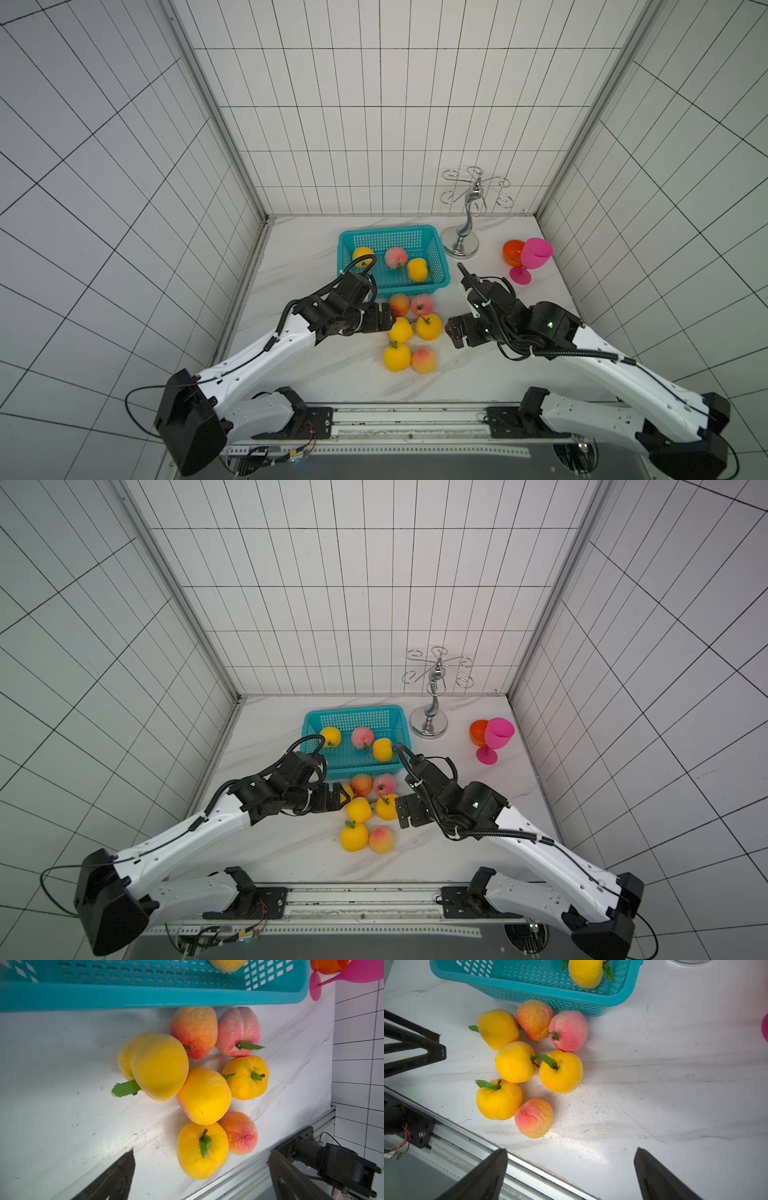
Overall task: Put the peaches into the basket
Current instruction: Pick up the peach from the center of the board.
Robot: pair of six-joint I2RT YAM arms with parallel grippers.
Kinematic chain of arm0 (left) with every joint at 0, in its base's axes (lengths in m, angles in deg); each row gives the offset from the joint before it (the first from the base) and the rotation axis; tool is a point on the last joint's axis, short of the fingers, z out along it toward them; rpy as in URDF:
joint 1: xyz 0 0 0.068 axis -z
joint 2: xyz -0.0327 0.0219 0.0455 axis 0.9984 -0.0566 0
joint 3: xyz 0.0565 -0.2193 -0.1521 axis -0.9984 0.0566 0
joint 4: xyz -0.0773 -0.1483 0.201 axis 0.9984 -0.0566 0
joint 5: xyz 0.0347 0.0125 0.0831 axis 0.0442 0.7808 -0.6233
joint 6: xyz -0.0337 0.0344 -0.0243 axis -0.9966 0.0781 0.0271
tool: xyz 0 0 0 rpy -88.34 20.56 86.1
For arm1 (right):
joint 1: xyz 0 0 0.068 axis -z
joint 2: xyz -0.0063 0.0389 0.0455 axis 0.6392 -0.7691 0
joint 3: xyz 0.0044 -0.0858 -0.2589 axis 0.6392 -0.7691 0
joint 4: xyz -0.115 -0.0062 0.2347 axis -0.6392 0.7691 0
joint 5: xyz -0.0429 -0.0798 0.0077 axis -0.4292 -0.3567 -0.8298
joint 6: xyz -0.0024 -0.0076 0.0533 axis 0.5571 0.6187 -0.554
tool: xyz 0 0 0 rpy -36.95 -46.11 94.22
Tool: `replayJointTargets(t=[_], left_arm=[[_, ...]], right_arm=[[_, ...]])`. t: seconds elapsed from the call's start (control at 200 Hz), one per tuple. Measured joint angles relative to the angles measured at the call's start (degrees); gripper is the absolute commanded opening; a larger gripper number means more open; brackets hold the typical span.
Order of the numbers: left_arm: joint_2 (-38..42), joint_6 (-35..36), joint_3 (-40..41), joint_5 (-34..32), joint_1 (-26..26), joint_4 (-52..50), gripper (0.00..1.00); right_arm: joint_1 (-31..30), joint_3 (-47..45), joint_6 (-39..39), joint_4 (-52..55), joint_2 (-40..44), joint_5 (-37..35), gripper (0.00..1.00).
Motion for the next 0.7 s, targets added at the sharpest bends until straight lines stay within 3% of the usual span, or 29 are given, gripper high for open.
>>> replayJointTargets(t=[0.47,0.699], left_arm=[[-11.10,-7.10,-2.56,-7.69,1.01,2.32,0.98],[-12.90,-9.40,-2.89,-11.89,1.05,2.71,0.98]], right_arm=[[0.00,-1.38,7.48,-1.99,3.91,6.78,0.99],[0.09,-1.68,9.94,-2.01,7.54,9.16,0.98]])
